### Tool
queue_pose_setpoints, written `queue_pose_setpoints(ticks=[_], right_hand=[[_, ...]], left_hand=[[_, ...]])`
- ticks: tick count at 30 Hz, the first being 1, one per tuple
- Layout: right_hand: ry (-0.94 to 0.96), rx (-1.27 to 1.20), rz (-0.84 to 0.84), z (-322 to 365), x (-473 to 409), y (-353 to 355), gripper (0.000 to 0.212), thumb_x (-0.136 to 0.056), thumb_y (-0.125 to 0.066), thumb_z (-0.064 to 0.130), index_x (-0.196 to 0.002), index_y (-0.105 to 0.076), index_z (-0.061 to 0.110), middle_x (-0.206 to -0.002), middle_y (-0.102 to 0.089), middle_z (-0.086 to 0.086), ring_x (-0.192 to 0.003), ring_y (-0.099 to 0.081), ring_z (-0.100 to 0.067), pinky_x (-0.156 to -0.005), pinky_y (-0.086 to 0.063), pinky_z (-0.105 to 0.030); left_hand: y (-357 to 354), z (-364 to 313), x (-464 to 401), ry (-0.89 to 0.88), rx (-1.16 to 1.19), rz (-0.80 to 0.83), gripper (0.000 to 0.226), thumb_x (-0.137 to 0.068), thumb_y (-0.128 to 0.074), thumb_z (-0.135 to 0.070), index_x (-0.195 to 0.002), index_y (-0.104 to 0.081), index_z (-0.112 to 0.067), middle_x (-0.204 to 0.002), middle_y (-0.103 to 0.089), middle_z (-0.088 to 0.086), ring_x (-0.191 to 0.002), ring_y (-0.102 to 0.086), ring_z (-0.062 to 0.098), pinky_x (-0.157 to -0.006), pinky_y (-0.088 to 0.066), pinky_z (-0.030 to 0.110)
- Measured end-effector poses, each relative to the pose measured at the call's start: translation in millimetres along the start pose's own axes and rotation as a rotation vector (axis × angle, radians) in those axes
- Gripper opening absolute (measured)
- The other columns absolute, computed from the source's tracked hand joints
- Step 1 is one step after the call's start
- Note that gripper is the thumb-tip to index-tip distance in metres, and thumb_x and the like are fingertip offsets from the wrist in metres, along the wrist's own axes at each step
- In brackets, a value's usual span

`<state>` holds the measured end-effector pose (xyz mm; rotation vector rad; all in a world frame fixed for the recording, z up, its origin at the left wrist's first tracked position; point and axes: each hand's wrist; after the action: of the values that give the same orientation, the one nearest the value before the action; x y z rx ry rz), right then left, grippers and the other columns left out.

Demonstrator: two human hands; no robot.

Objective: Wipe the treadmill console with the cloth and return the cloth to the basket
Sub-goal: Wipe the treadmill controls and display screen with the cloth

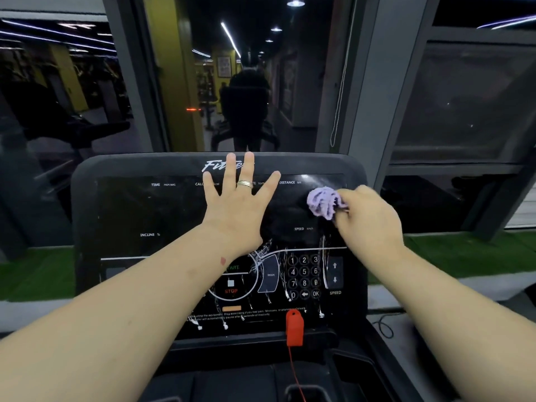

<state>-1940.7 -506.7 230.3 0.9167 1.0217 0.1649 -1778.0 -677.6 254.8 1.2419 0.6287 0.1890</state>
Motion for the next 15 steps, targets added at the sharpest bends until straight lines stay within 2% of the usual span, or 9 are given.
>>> queue_pose_setpoints(ticks=[2,5,7,9,12,15], right_hand=[[-0.06,-0.024,-0.029,11,15,-4,0.008,-0.081,-0.062,0.011,-0.083,-0.064,0.019,-0.077,-0.039,0.002,-0.062,-0.05,-0.031,-0.053,-0.035,-0.032],[0.112,-0.05,0.091,16,54,-17,0.021,-0.071,-0.069,0.007,-0.086,-0.066,0.021,-0.075,-0.04,0.001,-0.056,-0.049,-0.028,-0.046,-0.031,-0.03],[0.233,0.014,0.128,0,45,-11,0.027,-0.068,-0.072,0.008,-0.09,-0.07,0.025,-0.075,-0.043,0.002,-0.056,-0.051,-0.028,-0.045,-0.029,-0.027],[0.18,0.05,0.079,-9,19,-2,0.019,-0.074,-0.069,0.012,-0.085,-0.068,0.027,-0.074,-0.04,0.005,-0.058,-0.051,-0.028,-0.048,-0.028,-0.026],[-0.018,-0.028,0.0,3,19,-7,0.013,-0.079,-0.064,0.011,-0.084,-0.065,0.023,-0.076,-0.039,0.003,-0.06,-0.048,-0.027,-0.049,-0.034,-0.031],[0.055,-0.079,0.023,1,58,-18,0.019,-0.071,-0.07,0.004,-0.08,-0.064,0.019,-0.074,-0.039,0.002,-0.055,-0.043,-0.024,-0.044,-0.032,-0.029]], left_hand=[[0,-4,-1,0.011,0.0,0.008,0.13,-0.075,-0.084,-0.031,-0.157,0.018,-0.039,-0.162,0.034,0.017,-0.148,0.031,0.046,-0.116,-0.001,0.076],[3,-4,-4,0.013,0.01,0.006,0.127,-0.073,-0.083,-0.03,-0.157,0.012,-0.039,-0.162,0.033,0.015,-0.148,0.03,0.046,-0.116,0.0,0.076],[8,-5,-8,-0.014,0.038,-0.013,0.121,-0.072,-0.084,-0.037,-0.157,0.002,-0.037,-0.165,0.028,0.011,-0.151,0.027,0.044,-0.117,0.001,0.074],[14,-10,-12,-0.045,0.055,-0.019,0.122,-0.069,-0.085,-0.05,-0.157,-0.002,-0.036,-0.167,0.026,0.009,-0.152,0.026,0.04,-0.118,0.002,0.072],[14,-18,-16,-0.026,0.042,-0.013,0.134,-0.067,-0.085,-0.063,-0.158,0.01,-0.041,-0.166,0.028,0.011,-0.15,0.029,0.042,-0.117,0.002,0.074],[11,-21,-17,-0.011,0.028,-0.016,0.137,-0.066,-0.085,-0.064,-0.157,0.014,-0.043,-0.165,0.028,0.012,-0.15,0.028,0.043,-0.116,-0.001,0.075]])
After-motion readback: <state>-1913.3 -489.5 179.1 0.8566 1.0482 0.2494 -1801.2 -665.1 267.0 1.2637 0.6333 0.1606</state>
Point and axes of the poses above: each hand's wrist, its own x-axis away from the middle knuckle, its own y-axis out of the back of the hand, z = x × y
